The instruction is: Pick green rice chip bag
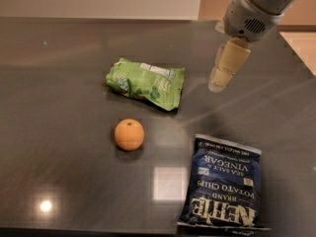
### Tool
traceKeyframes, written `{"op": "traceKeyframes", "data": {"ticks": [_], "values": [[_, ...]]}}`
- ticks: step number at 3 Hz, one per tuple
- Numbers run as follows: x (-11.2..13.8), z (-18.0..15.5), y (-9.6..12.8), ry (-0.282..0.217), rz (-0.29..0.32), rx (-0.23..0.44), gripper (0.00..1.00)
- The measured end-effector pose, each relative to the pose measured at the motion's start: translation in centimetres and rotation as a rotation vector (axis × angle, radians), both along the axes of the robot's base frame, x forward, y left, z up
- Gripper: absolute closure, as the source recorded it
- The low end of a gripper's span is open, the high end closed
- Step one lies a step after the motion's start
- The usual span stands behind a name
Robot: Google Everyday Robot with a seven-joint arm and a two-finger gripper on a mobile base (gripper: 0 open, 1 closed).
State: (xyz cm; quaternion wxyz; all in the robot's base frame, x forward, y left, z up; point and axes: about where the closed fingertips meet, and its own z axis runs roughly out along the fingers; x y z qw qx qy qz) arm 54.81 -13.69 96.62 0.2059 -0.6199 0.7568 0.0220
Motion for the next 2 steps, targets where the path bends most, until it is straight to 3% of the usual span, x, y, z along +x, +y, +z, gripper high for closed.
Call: {"op": "traceKeyframes", "data": {"ticks": [2], "values": [[5.3,-2.9,7.3,0.041,0.070,0.061,0.00]]}}
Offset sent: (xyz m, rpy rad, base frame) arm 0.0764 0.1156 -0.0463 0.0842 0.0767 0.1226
